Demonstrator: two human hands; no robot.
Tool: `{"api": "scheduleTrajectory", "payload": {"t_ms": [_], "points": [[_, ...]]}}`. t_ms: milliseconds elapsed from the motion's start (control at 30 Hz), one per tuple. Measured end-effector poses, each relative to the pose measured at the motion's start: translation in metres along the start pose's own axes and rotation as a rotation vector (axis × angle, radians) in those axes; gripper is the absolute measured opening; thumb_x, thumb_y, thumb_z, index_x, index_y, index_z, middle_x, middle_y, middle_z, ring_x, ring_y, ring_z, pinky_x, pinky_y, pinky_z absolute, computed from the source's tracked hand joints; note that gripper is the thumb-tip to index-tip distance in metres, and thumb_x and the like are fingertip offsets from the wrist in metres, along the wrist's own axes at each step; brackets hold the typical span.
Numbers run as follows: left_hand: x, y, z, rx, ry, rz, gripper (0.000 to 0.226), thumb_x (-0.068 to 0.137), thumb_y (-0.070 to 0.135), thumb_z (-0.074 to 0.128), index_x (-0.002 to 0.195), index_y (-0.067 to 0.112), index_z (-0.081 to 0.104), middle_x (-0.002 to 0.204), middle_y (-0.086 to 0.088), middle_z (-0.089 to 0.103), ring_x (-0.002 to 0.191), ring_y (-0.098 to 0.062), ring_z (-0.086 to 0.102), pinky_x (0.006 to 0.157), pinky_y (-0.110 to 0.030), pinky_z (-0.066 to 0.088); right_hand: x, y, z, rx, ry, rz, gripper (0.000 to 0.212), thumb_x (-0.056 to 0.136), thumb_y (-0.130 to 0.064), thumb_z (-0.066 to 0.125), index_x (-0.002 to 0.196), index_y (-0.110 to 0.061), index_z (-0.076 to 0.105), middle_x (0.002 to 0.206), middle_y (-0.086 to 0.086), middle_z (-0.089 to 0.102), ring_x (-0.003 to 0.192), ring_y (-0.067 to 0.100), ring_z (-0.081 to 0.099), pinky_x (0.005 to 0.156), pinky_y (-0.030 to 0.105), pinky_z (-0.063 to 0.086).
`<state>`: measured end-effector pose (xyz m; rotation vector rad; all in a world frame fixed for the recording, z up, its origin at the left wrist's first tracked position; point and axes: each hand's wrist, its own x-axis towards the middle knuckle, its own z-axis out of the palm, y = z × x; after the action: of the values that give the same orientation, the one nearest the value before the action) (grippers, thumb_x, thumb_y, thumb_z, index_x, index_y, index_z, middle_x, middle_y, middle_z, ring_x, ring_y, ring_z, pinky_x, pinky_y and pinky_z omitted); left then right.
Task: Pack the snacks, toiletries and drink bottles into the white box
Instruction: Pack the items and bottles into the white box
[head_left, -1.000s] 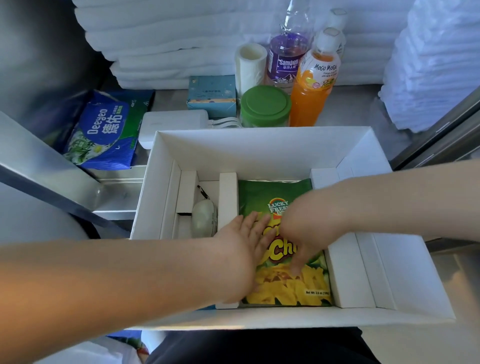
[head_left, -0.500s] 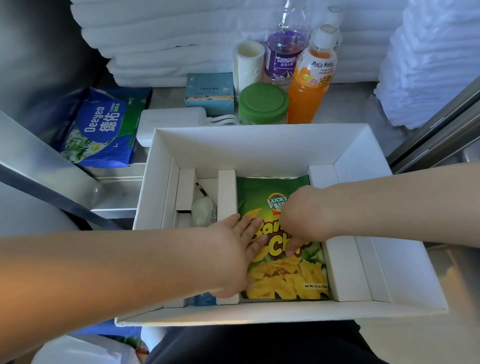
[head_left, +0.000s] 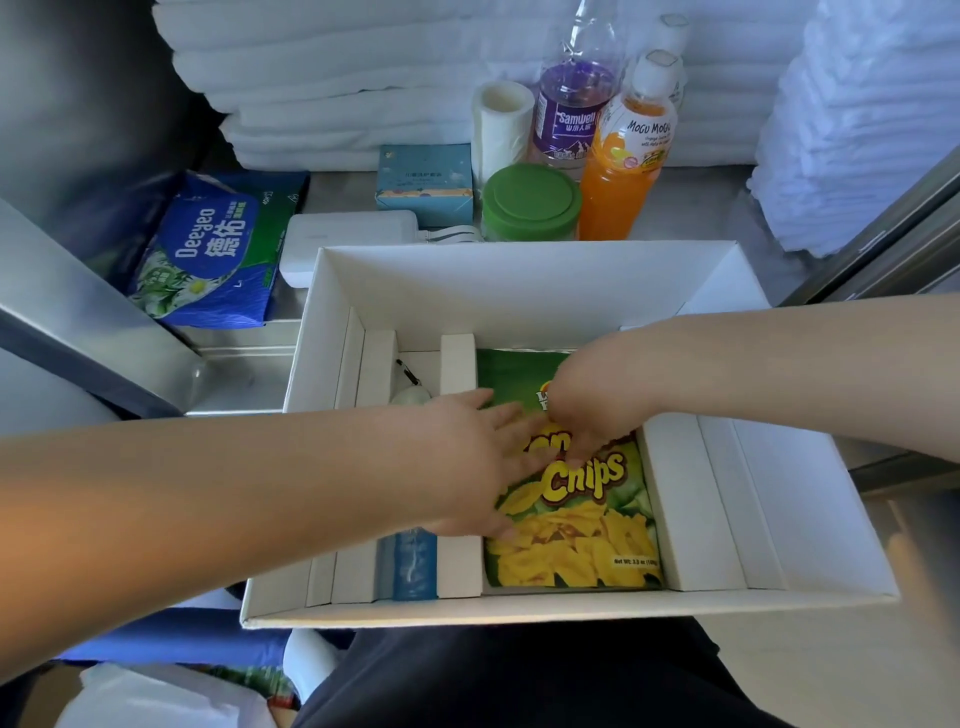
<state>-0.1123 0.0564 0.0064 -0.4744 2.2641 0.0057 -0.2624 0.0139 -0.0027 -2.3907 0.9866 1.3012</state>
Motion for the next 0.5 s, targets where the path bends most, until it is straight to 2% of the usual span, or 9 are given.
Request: {"api": "scheduleTrajectory", "payload": {"t_ms": [67,133,233,300,400,467,500], "points": [[0.0,-0.003,0.006,-0.019,-0.029,-0.037,0.077,0.093,0.063,0.023,0.145,0.027,-0.021,0.153,-0.006,-0.025,0.143,-0.026,-0.015,0.114,-0.045,-0.006,-0.002,0.003,0.008,-0.028,0.075,0.029,0.05,0.084,-0.063,0.052,0.072,-0.015,0.051,0.064,-0.003,0.048,0.053,0.012,0.043,0.043,0.026,0.026],[0.003,-0.003,0.007,-0.012,-0.062,-0.043,0.077,0.093,0.063,0.022,0.145,0.027,-0.021,0.153,-0.007,-0.026,0.143,-0.026,-0.015,0.114,-0.044,-0.006,-0.001,0.001,0.009,-0.031,0.043,0.058,0.05,0.082,-0.064,0.055,0.083,-0.014,0.053,0.07,-0.002,0.048,0.056,0.014,0.044,0.044,0.025,0.027],[0.006,-0.009,0.003,-0.032,-0.059,-0.009,0.072,0.093,0.063,0.018,0.146,0.029,-0.019,0.155,-0.004,-0.022,0.143,-0.025,-0.013,0.114,-0.045,-0.006,0.0,0.0,-0.001,0.0,-0.017,0.071,0.052,0.083,-0.061,0.056,0.064,-0.016,0.041,0.063,-0.003,0.045,0.053,0.011,0.041,0.044,0.025,0.028],[0.002,-0.019,0.005,-0.072,-0.003,-0.007,0.07,0.093,0.062,0.018,0.146,0.031,-0.015,0.156,-0.002,-0.018,0.144,-0.023,-0.013,0.114,-0.046,-0.006,-0.006,0.003,-0.006,0.029,0.027,0.042,0.048,0.088,-0.057,0.052,0.064,-0.017,0.044,0.064,-0.003,0.046,0.053,0.011,0.04,0.045,0.025,0.028],[-0.011,-0.038,0.008,-0.094,0.196,-0.139,0.073,0.094,0.059,0.026,0.146,0.028,-0.014,0.155,-0.003,-0.019,0.143,-0.024,-0.014,0.114,-0.045,-0.006,-0.024,0.014,-0.013,0.098,0.233,0.004,0.033,0.092,-0.048,0.05,0.094,-0.017,0.059,0.084,-0.004,0.054,0.072,0.014,0.052,0.055,0.026,0.038],[-0.023,-0.053,0.007,-0.102,0.414,-0.224,0.072,0.094,0.055,0.027,0.147,0.026,-0.012,0.154,-0.002,-0.02,0.143,-0.019,-0.014,0.113,-0.04,-0.009,-0.036,0.022,-0.022,0.023,0.508,-0.06,0.025,0.094,-0.043,0.047,0.101,-0.021,0.058,0.099,-0.006,0.056,0.092,0.013,0.055,0.071,0.026,0.044],[-0.031,-0.058,0.007,-0.13,0.523,-0.246,0.07,0.094,0.053,0.024,0.147,0.026,-0.011,0.153,0.002,-0.022,0.143,-0.015,-0.014,0.112,-0.037,-0.011,-0.041,0.026,-0.027,-0.019,0.657,-0.097,0.023,0.094,-0.041,0.044,0.101,-0.022,0.057,0.101,-0.007,0.055,0.094,0.011,0.054,0.07,0.022,0.041]]}}
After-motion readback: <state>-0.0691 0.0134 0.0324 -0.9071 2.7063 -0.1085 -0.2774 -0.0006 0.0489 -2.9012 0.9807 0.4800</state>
